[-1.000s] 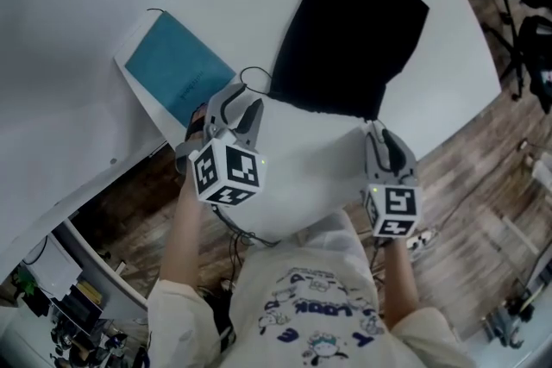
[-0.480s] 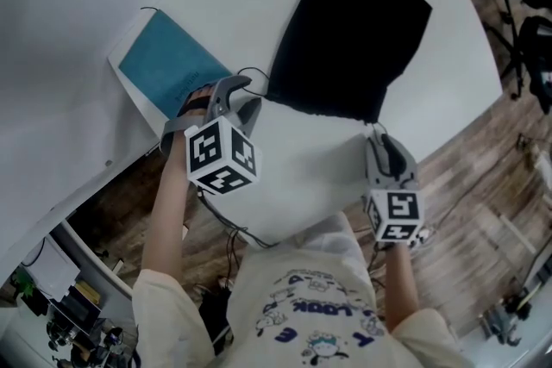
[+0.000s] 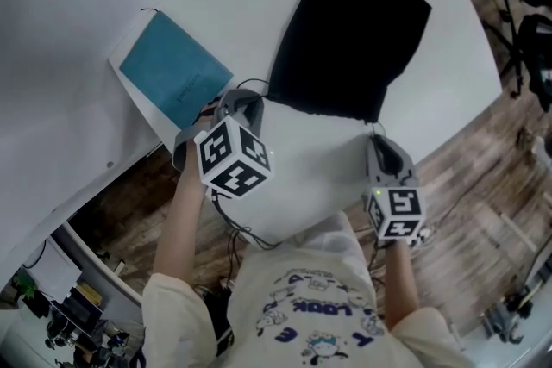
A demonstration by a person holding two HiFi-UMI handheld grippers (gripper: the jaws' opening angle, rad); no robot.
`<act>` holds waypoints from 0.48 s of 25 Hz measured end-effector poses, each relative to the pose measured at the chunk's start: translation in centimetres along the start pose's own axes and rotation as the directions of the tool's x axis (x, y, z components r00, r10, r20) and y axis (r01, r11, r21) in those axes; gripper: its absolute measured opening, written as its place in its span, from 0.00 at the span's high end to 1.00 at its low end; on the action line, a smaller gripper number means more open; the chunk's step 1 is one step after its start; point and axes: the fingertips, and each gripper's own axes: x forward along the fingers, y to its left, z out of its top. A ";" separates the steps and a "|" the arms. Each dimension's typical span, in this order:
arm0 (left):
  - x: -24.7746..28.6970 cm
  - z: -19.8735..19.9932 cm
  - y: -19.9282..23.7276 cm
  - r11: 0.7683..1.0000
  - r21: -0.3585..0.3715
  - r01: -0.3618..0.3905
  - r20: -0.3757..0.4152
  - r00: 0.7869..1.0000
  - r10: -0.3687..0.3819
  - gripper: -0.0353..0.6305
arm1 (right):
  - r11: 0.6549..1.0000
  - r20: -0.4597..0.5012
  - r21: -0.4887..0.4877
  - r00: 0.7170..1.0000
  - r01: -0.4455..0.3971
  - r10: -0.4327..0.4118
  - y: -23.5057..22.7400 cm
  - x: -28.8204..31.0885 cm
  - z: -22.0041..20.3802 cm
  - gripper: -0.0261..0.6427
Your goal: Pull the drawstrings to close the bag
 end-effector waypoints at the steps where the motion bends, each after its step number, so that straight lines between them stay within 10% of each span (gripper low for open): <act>1: 0.0 -0.1 -0.1 0.999 -0.034 0.001 -0.003 1.000 -0.001 0.94 | 1.000 0.000 0.004 1.000 0.007 -0.007 0.0 0.0 -0.1 0.95; 12: -1.9 0.3 -0.6 0.943 -0.332 0.013 0.104 0.994 0.023 0.94 | 0.990 0.073 0.052 0.988 0.131 -0.135 -2.7 -2.2 2.0 0.95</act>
